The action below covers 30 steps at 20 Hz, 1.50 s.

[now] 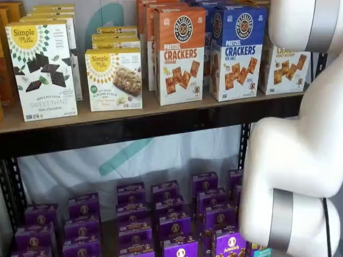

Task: Retrieve the yellow and white box located on the top shelf, the sixth one from the left

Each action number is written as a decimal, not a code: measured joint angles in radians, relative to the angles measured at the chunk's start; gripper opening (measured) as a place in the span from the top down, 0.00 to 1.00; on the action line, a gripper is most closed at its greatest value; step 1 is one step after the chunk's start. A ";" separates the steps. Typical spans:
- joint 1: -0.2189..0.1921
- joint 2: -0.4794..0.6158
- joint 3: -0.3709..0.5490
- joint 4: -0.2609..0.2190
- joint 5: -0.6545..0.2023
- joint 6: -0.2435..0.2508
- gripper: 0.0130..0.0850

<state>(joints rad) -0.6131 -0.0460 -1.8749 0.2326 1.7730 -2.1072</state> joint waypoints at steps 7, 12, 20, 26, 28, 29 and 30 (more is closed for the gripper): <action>-0.016 -0.001 -0.022 0.018 0.039 -0.001 0.28; -0.048 -0.038 -0.016 0.018 0.092 -0.025 0.28; -0.120 -0.125 0.035 0.038 0.182 -0.073 0.28; -0.148 -0.196 0.086 0.024 0.222 -0.102 0.28; -0.151 -0.221 0.109 0.018 0.229 -0.108 0.28; -0.151 -0.233 0.121 0.012 0.234 -0.110 0.28; -0.149 -0.245 0.133 0.006 0.236 -0.112 0.28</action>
<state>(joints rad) -0.7626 -0.2909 -1.7423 0.2382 2.0090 -2.2191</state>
